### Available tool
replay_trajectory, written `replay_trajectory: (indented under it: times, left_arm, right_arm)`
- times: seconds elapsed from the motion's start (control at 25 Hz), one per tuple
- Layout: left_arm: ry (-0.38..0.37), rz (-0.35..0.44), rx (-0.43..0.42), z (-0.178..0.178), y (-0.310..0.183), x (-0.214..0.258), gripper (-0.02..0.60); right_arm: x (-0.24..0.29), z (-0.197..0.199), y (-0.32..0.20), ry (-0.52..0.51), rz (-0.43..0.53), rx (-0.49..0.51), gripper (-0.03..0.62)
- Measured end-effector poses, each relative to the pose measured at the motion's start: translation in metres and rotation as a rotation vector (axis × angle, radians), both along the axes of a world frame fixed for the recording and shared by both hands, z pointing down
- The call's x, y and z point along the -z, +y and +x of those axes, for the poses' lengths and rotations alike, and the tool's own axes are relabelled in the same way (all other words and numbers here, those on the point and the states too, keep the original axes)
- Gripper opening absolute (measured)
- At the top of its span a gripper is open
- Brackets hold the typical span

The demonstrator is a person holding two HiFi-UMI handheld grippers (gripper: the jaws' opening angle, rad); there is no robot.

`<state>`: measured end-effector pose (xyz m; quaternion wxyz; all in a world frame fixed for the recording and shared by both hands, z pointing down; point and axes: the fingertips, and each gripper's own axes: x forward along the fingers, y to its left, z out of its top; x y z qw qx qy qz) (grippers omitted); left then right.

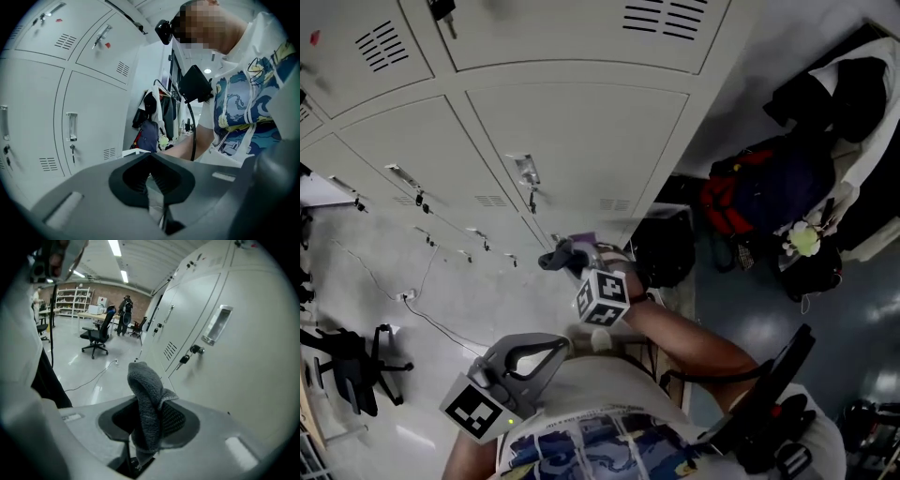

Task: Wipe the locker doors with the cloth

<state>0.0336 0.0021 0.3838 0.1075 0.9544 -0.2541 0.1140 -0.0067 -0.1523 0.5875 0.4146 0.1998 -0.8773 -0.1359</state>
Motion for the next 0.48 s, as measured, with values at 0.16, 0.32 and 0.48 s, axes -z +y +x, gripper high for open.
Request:
replay_trajectory:
  times: [0.16, 0.32, 0.48]
  left_arm:
    - [-0.029, -0.016, -0.019, 0.013, 0.001, -0.011, 0.003]
    - [-0.01, -0.024, 0.007, 0.018, -0.002, -0.011, 0.003]
    - [-0.015, -0.047, 0.028, 0.021, -0.009, -0.018, 0.003]
  right_arm:
    - [0.012, 0.028, 0.023, -0.089, -0.059, -0.066, 0.114]
    - [0.035, 0.059, 0.041, -0.186, -0.1, -0.136, 0.114]
    - [0.059, 0.086, 0.057, -0.267, -0.126, -0.187, 0.114]
